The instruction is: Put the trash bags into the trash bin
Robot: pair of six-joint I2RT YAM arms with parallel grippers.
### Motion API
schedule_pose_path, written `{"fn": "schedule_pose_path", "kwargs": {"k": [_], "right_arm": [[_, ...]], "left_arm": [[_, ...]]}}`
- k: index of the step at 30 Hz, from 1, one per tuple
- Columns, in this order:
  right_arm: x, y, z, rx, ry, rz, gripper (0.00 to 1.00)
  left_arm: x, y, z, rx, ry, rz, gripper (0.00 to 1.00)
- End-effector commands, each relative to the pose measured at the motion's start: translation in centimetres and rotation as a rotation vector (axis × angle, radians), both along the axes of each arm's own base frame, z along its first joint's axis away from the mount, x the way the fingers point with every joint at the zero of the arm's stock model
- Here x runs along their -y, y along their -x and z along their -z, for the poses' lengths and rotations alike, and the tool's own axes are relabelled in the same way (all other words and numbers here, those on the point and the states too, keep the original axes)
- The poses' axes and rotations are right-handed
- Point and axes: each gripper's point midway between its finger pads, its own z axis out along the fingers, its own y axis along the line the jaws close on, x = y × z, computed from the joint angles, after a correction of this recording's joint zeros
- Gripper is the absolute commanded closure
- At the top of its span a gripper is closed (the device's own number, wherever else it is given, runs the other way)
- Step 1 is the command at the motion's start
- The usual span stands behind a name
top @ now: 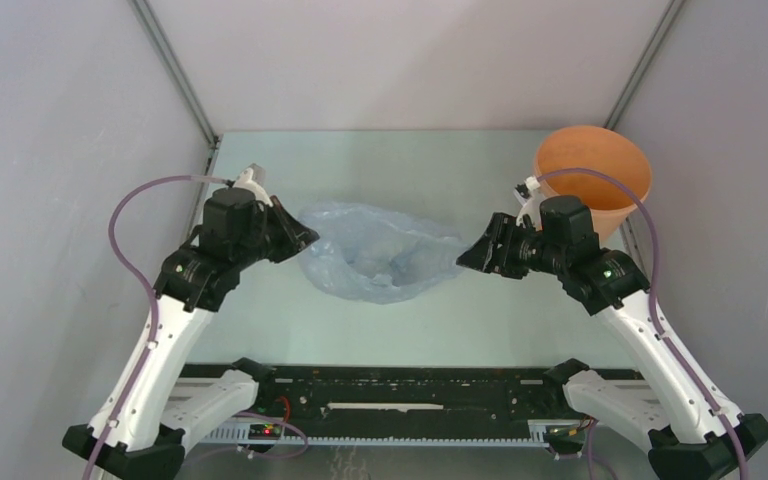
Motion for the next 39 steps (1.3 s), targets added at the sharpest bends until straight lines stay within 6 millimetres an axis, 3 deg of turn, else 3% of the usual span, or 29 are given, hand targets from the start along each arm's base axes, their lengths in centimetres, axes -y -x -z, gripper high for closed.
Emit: {"fn": "schedule_pose_path", "kwargs": {"k": [1, 5, 12, 17, 22, 27, 34, 39], "right_arm": [[0.2, 0.0, -0.6, 0.011, -0.016, 0.033, 0.29], [0.2, -0.3, -1.9, 0.041, -0.054, 0.043, 0.04], [1.5, -0.8, -5.7, 0.152, -0.082, 0.093, 0.01], [3.3, -2.4, -7.1, 0.221, -0.019, 0.161, 0.01], [6.9, -5.5, -9.1, 0.325, 0.154, 0.289, 0.01], [12.4, -9.4, -10.4, 0.391, 0.378, 0.503, 0.02], [16.2, -15.0, -9.2, 0.446, 0.627, 0.567, 0.04], [15.9, -18.5, -6.8, 0.418, 0.670, 0.486, 0.12]], "left_arm": [[-0.6, -1.2, -1.5, 0.044, -0.015, -0.029, 1.00], [-0.6, -2.3, -2.0, 0.041, -0.003, -0.029, 1.00], [-3.9, -2.6, -3.3, 0.061, -0.032, -0.145, 1.00], [-5.8, -2.2, -4.5, 0.078, -0.033, -0.207, 1.00], [-6.0, -1.2, -3.9, 0.051, -0.037, -0.204, 1.00], [-5.6, -0.4, -5.3, 0.104, -0.018, -0.176, 1.00], [-4.6, 0.9, -5.8, 0.133, 0.022, -0.113, 1.00], [-3.6, 1.3, -6.6, 0.155, 0.057, -0.058, 1.00]]}}
